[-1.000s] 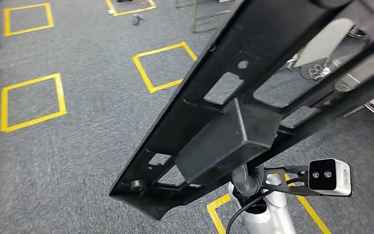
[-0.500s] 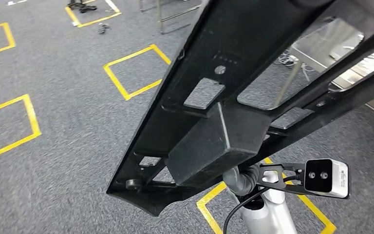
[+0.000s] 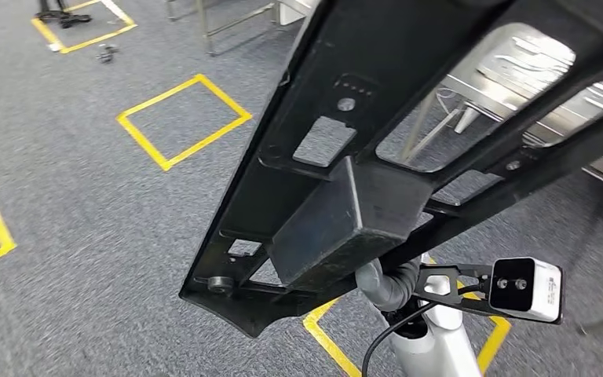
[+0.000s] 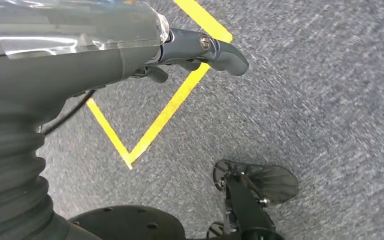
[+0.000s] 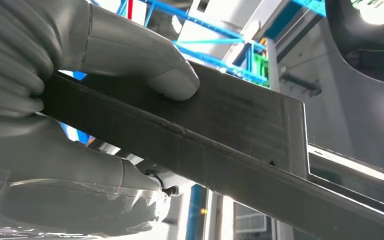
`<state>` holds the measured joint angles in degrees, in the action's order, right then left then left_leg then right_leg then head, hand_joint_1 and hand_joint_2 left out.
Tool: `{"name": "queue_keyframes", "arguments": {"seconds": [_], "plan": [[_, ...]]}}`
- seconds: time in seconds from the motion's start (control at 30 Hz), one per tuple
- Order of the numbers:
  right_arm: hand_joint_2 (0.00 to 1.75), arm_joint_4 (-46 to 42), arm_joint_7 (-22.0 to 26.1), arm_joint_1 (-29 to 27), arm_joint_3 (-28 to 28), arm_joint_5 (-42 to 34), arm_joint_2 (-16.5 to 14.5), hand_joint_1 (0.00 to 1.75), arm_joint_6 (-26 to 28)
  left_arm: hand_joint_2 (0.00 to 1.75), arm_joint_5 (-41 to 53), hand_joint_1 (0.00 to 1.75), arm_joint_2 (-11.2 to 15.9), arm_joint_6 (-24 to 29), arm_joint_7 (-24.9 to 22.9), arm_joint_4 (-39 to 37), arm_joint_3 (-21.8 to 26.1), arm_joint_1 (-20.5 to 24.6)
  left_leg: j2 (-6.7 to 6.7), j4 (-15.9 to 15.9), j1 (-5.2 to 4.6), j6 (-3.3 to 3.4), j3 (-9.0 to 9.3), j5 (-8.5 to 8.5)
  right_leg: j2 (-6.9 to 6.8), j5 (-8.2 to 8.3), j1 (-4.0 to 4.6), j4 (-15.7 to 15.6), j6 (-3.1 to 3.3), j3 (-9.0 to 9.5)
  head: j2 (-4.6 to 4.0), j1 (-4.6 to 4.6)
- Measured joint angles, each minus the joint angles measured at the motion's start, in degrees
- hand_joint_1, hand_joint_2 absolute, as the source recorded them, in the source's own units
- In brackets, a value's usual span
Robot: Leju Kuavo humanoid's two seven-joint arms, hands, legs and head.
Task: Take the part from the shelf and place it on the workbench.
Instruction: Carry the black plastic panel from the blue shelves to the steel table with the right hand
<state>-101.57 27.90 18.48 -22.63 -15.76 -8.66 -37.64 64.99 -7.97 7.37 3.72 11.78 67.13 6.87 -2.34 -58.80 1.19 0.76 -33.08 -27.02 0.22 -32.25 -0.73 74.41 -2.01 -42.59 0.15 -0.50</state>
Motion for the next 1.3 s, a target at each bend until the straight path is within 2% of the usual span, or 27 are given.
{"name": "queue_keyframes", "arguments": {"seconds": [0.03, 0.1, 0.17, 0.23, 0.27, 0.3, 0.33, 0.4, 0.43, 0.47, 0.5, 0.53, 0.57, 0.63, 0.7, 0.77, 0.83, 0.9, 0.93, 0.97, 1.0, 1.03, 1.07, 1.13, 1.2, 1.27, 1.3], "plan": [[1.75, -0.02, 0.03, 0.02, 0.0, 0.14, 0.13, 1.75, 0.26, 1.75, 0.14, 0.0, -0.02, 0.04, -0.07, 0.0, 0.0, 0.09, -0.62, 0.0, -0.01, -0.07, 0.15, -0.11, -0.39, 1.92, 0.02, -3.07, 0.13, 1.58, 0.0, 0.0], [1.75, -0.15, 0.05, 0.09, 0.01, 0.51, 0.28, 1.75, 0.89, 1.75, 0.44, 0.0, -0.1, 0.13, -0.26, 0.0, -0.01, 0.31, -1.62, 0.01, -0.14, -0.38, 0.55, -0.39, -2.85, 5.35, 0.53, -11.27, 0.81, 5.88, 0.0, 0.01], [1.75, -0.37, 0.07, 0.18, 0.02, 0.86, 0.38, 1.75, 1.48, 1.75, 0.79, 0.0, -0.18, 0.36, -0.49, 0.0, -0.04, 0.48, -2.5, 0.04, -0.32, -0.9, 0.82, -0.65, -4.57, 6.28, 1.2, -15.33, 1.55, 7.77, -0.01, 0.03], [1.75, -0.57, 0.07, 0.28, 0.11, 1.03, 0.54, 1.75, 1.86, 1.75, 1.08, 0.0, -0.21, 0.78, -0.68, 0.0, -0.1, 0.69, -3.69, 0.28, -0.45, -1.52, 1.17, -0.83, -3.54, 6.28, 1.39, -15.71, 2.08, 7.66, -0.01, 0.03], [1.75, -0.67, 0.05, 0.36, 0.17, 1.06, 0.62, 1.75, 1.97, 1.75, 1.16, 0.0, -0.22, 0.98, -0.77, 0.0, -0.13, 0.81, -3.71, 0.17, -0.4, -1.81, 1.32, -1.1, -2.84, 6.46, 1.24, -16.0, 2.36, 7.79, -0.01, 0.05], [1.75, -0.73, 0.06, 0.55, 0.23, 1.03, 0.68, 1.75, 2.02, 1.75, 1.25, 0.0, -0.24, 1.14, -0.84, 0.0, -0.15, 0.91, -2.94, -0.66, -0.35, -2.04, 1.12, -1.81, -2.17, 6.67, 1.01, -16.34, 2.71, 7.98, 0.0, 0.09], [1.75, -0.75, 0.08, 0.79, 0.26, 0.98, 0.71, 1.75, 2.03, 1.75, 1.33, 0.0, -0.24, 1.24, -0.93, 0.0, -0.17, 0.96, -1.66, -2.67, -0.29, -2.22, 0.32, -3.11, -1.54, 6.88, 0.77, -16.67, 3.05, 8.2, -0.01, 0.18], [1.75, -0.62, 0.24, 1.16, 0.29, 0.83, 0.77, 1.75, 2.06, 1.75, 1.46, 0.0, -0.22, 1.38, -1.1, 0.0, -0.18, 0.85, 1.08, -9.9, -0.15, -2.42, -3.13, -6.7, -0.2, 6.99, 0.55, -16.82, 3.48, 8.33, -0.01, 0.36], [1.75, -0.5, 0.3, 1.21, 0.29, 0.78, 0.84, 1.75, 2.07, 1.75, 1.49, 0.0, -0.21, 1.42, -1.18, 0.0, -0.18, 0.73, 1.61, -13.52, -0.15, -2.52, -5.0, -7.96, 0.57, 6.97, 0.55, -16.76, 3.55, 8.33, -0.01, 0.41], [1.75, -0.35, 0.35, 1.2, 0.29, 0.75, 0.94, 1.75, 2.08, 1.75, 1.51, 0.0, -0.21, 1.43, -1.25, 0.0, -0.18, 0.61, 1.81, -15.66, -0.14, -2.6, -6.27, -8.18, 1.41, 6.92, 0.56, -16.66, 3.56, 8.34, 0.0, 0.42], [1.75, -0.23, 0.34, 1.2, 0.29, 0.74, 1.03, 1.75, 2.08, 1.75, 1.53, 0.0, -0.21, 1.45, -1.29, 0.0, -0.18, 0.53, 1.88, -15.57, -0.11, -2.63, -6.56, -7.18, 2.25, 6.86, 0.55, -16.5, 3.51, 8.35, 0.0, 0.42], [1.75, -0.13, 0.35, 1.21, 0.29, 0.73, 1.11, 1.75, 2.08, 1.75, 1.54, 0.0, -0.2, 1.47, -1.31, 0.0, -0.18, 0.51, 2.05, -13.22, -0.06, -2.61, -5.79, -5.17, 3.08, 6.73, 0.5, -16.26, 3.39, 8.36, 0.0, 0.43], [1.75, -0.07, 0.38, 1.22, 0.29, 0.71, 1.16, 1.75, 2.07, 1.75, 1.53, 0.0, -0.19, 1.49, -1.32, 0.0, -0.18, 0.52, 2.56, -9.42, 0.04, -2.56, -4.32, -2.78, 3.84, 6.53, 0.44, -15.94, 3.22, 8.36, 0.0, 0.43], [1.75, 0.02, 0.54, 1.28, 0.31, 0.61, 1.21, 1.75, 2.03, 1.75, 1.48, 0.0, -0.15, 1.52, -1.37, 0.0, -0.18, 0.55, 4.7, -3.01, 0.25, -2.33, -1.63, -0.22, 5.09, 6.11, 0.42, -15.19, 2.68, 8.06, 0.0, 0.41], [1.75, 0.06, 0.77, 1.33, 0.33, 0.54, 1.3, 1.75, 2.0, 1.75, 1.25, 0.0, -0.14, 1.53, -1.49, 0.0, -0.18, 0.62, 5.92, -1.2, 0.19, -1.9, -0.86, -0.28, 6.06, 6.06, 0.34, -14.86, 2.0, 7.59, 0.0, 0.39], [1.75, 0.05, 0.94, 1.34, 0.41, 0.55, 1.45, 1.75, 2.11, 1.75, 0.95, 0.0, -0.18, 1.41, -1.55, 0.0, -0.16, 0.75, 5.03, -0.7, 0.16, -1.17, -0.67, 0.02, 6.65, 6.17, 0.14, -14.94, 1.28, 7.37, 0.0, 0.42], [1.75, 0.02, 1.01, 1.5, 0.48, 0.61, 1.6, 1.75, 2.31, 1.75, 0.73, 0.0, -0.2, 1.19, -1.55, 0.0, -0.14, 0.82, 3.82, -0.04, 0.28, -0.32, -0.36, 0.35, 4.4, 4.81, 0.22, -12.92, 0.62, 6.36, -0.01, 0.05], [1.75, 0.01, 1.05, 1.63, 0.49, 0.75, 1.68, 1.75, 2.56, 1.75, 0.57, 0.0, -0.19, 0.98, -1.54, 0.0, -0.14, 0.7, 2.53, 0.27, 0.21, 0.16, -0.21, 0.4, 1.19, 1.59, 0.27, -6.69, 0.11, 3.27, -0.01, -0.37], [1.75, 0.02, 1.07, 1.63, 0.49, 0.85, 1.72, 1.75, 2.7, 1.75, 0.49, 0.0, -0.18, 0.92, -1.54, 0.0, -0.13, 0.59, 1.82, 0.28, 0.14, 0.24, -0.2, 0.35, 0.51, 0.11, 0.17, -3.0, -0.09, 1.33, 0.0, -0.42], [1.75, 0.03, 1.08, 1.59, 0.49, 0.93, 1.79, 1.75, 2.82, 1.75, 0.44, 0.0, -0.18, 0.87, -1.54, 0.0, -0.13, 0.5, 1.1, 0.28, 0.09, 0.26, -0.18, 0.27, 0.22, -0.54, 0.07, -0.41, -0.22, -0.1, 0.0, -0.42], [1.75, 0.04, 1.08, 1.56, 0.49, 1.01, 1.89, 1.75, 2.9, 1.75, 0.41, 0.0, -0.17, 0.86, -1.52, 0.0, -0.12, 0.45, 0.39, 0.27, 0.06, 0.25, -0.11, 0.17, 0.04, -0.17, 0.0, 0.37, -0.28, -0.64, 0.0, -0.43], [1.75, 0.05, 1.09, 1.57, 0.49, 1.06, 1.97, 1.75, 2.93, 1.75, 0.38, 0.0, -0.16, 0.82, -1.5, 0.0, -0.12, 0.48, -0.27, 0.27, 0.05, 0.19, 0.03, 0.04, -0.18, 1.31, -0.03, -1.35, -0.23, 0.15, 0.0, -0.43], [1.75, 0.04, 1.09, 1.59, 0.49, 1.09, 2.03, 1.75, 2.94, 1.75, 0.38, 0.0, -0.18, 0.8, -1.47, 0.0, -0.12, 0.52, -0.85, 0.27, 0.03, 0.1, 0.26, -0.12, -0.73, 3.43, 0.03, -5.03, -0.05, 2.03, 0.0, -0.43], [1.75, 0.02, 1.1, 1.72, 0.48, 1.12, 2.08, 1.75, 2.94, 1.75, 0.38, 0.0, -0.2, 0.76, -1.42, 0.0, -0.12, 0.6, -1.81, 0.28, -0.14, -0.28, 0.78, -0.49, -2.98, 6.36, 0.54, -12.94, 0.65, 6.16, 0.0, -0.42], [1.75, 0.02, 1.14, 1.92, 0.46, 1.12, 2.1, 1.75, 2.94, 1.75, 0.37, 0.0, -0.21, 0.75, -1.39, 0.0, -0.12, 0.63, -2.73, 0.39, -0.34, -0.86, 1.12, -0.77, -3.95, 6.78, 1.1, -15.85, 1.38, 7.51, 0.0, -0.39], [1.75, 0.02, 1.19, 2.05, 0.46, 1.12, 2.16, 1.75, 2.93, 1.75, 0.36, 0.0, -0.21, 0.74, -1.39, 0.0, -0.12, 0.74, -3.61, 0.73, -0.41, -1.54, 1.53, -0.96, -2.6, 6.97, 1.0, -16.14, 2.06, 7.54, 0.0, -0.37], [1.75, 0.02, 1.2, 2.14, 0.46, 1.11, 2.19, 1.75, 2.91, 1.75, 0.36, 0.0, -0.21, 0.74, -1.38, 0.0, -0.11, 0.82, -3.14, 0.48, -0.38, -1.83, 1.64, -1.34, -1.97, 7.16, 0.79, -16.5, 2.38, 7.76, 0.0, -0.33]]}}
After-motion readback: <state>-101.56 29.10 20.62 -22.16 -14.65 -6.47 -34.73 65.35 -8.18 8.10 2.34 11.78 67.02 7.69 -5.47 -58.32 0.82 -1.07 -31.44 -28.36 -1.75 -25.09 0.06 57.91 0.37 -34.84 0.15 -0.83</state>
